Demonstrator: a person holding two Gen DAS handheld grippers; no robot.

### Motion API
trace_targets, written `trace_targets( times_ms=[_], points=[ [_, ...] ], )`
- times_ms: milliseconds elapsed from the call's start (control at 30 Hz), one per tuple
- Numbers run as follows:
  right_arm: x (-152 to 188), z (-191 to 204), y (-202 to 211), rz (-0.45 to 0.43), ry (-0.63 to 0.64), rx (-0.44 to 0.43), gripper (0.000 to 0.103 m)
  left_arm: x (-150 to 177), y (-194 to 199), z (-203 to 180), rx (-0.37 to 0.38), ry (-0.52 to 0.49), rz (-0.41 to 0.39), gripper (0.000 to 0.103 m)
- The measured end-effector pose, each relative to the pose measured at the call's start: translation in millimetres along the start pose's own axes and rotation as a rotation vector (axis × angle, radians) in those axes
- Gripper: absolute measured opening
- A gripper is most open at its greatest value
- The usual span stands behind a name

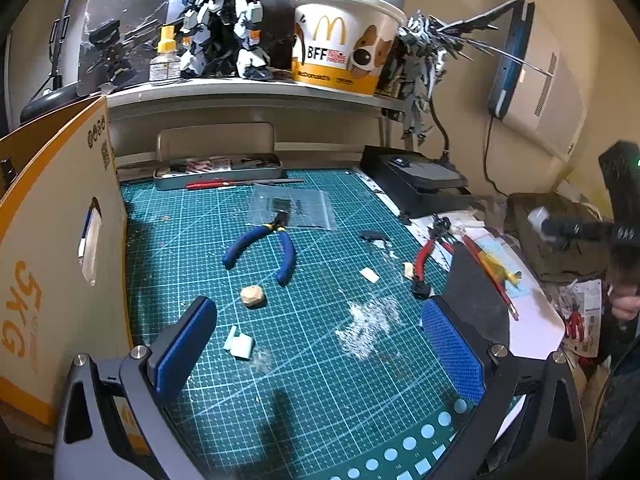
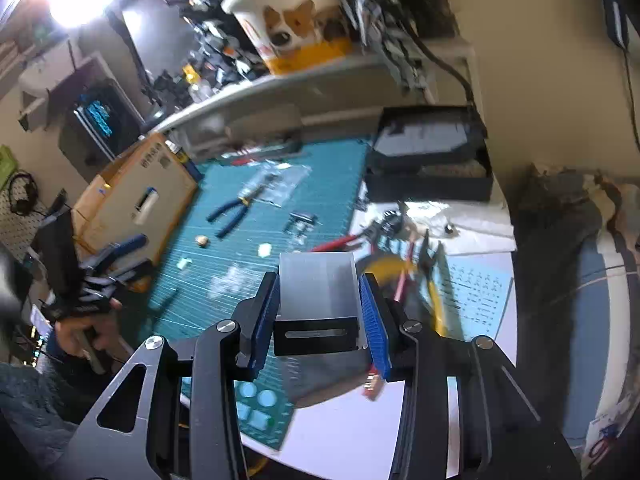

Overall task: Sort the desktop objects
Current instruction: 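Grasp the grey sanding block on the black pad with the right gripper, then grasp the small black plastic part with the left gripper while the right holds the grey block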

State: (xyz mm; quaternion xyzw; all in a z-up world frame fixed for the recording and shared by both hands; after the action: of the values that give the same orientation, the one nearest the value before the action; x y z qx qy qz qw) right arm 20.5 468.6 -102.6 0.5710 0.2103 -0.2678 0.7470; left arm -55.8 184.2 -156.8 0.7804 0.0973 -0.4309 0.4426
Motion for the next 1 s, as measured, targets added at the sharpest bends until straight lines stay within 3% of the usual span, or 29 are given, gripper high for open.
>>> trace_targets(
  times_ms=[167,267,367,467,533,600,633,733,933,1000],
  points=[
    [-9,18,24,-0.061,0.031,-0.003,0.038,-2,1,-7,0.006,-0.012,-0.005,0.103],
    [-10,26,34,-0.079,0.058,0.062,0.038,-8,-7,-17,0.039,-0.028,-0.006,0.103],
    [-6,29,39,-0.091,0.078,0.195,0.038,-21,-29,-40,0.127,-0.056,-0.002,0.103],
    [1,27,44,-0.097,0.059,0.255,0.038,-36,-64,-74,0.251,-0.080,-0.011,0.103],
    [6,26,48,-0.103,0.052,0.266,0.038,-43,-90,-95,0.285,-0.108,-0.004,0.094],
    [11,23,52,-0.103,0.047,0.262,0.038,-47,-124,-115,0.254,-0.162,0.050,0.071],
    [13,22,53,-0.101,0.044,0.258,0.038,-49,-142,-125,0.235,-0.185,0.088,0.069],
    [18,18,56,-0.102,0.045,0.248,0.038,-52,-185,-135,0.234,-0.126,0.175,0.069],
    [23,4,59,-0.108,0.037,0.227,0.038,-61,-209,-139,0.263,-0.050,0.200,0.067],
    [24,-2,59,-0.108,0.029,0.220,0.038,-63,-218,-138,0.259,-0.043,0.222,0.055]
  ],
)
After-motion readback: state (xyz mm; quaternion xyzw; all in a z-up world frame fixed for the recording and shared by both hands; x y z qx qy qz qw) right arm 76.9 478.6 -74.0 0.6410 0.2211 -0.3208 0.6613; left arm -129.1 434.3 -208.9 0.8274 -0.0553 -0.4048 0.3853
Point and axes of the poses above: each gripper's, at about its wrist camera, not at the fingertips, and y roughly against the way its jaws point, z to its left, x to its underside, the point moved 3 cm from there along -y, roughly the way its jaws point, and after that the axes turned 5 degrees about x, right-handed, at the moved point
